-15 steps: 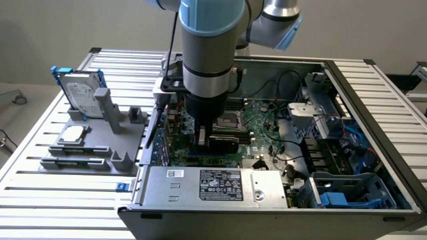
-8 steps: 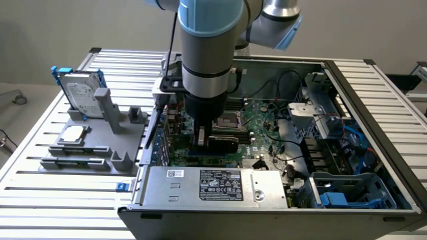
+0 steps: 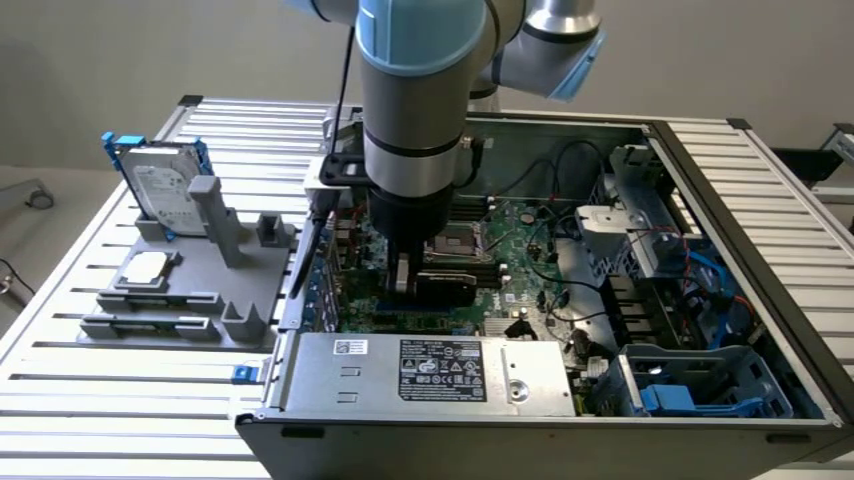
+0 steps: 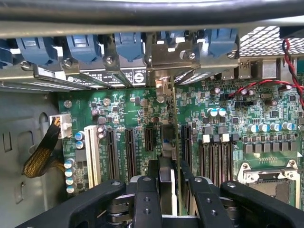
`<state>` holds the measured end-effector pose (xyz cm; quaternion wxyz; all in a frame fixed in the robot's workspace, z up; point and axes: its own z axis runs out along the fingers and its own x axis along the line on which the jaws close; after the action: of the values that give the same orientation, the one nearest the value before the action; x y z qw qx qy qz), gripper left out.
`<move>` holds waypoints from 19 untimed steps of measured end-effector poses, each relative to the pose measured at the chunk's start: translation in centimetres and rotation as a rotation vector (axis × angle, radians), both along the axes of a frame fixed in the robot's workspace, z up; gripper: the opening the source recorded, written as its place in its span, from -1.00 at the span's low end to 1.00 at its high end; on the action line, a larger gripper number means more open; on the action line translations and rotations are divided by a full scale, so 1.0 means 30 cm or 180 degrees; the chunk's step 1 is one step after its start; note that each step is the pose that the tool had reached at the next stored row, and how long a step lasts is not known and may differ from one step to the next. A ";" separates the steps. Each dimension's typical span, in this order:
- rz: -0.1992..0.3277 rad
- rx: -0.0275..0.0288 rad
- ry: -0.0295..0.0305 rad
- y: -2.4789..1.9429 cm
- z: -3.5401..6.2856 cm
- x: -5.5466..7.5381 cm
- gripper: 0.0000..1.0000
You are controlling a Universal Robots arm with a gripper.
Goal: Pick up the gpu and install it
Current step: 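Insert the gpu into the slot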
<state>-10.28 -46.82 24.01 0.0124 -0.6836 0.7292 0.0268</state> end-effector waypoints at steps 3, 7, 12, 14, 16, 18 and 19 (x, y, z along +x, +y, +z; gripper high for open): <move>0.0000 0.0000 0.0000 0.000 -0.002 0.000 -0.43; 0.0000 0.0000 -0.0001 0.000 -0.002 0.000 -0.43; 0.0000 0.0000 0.0000 0.000 -0.002 0.000 -0.43; 0.0000 0.0000 0.0000 0.001 -0.003 0.000 -0.43; 0.0001 0.0004 -0.0003 0.002 -0.004 0.001 -0.43; 0.0000 0.0002 -0.0001 0.003 -0.003 0.000 -0.43; 0.0000 0.0001 0.0000 0.003 -0.003 0.000 -0.43</move>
<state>-10.28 -46.75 23.93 0.0125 -0.6837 0.7292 0.0268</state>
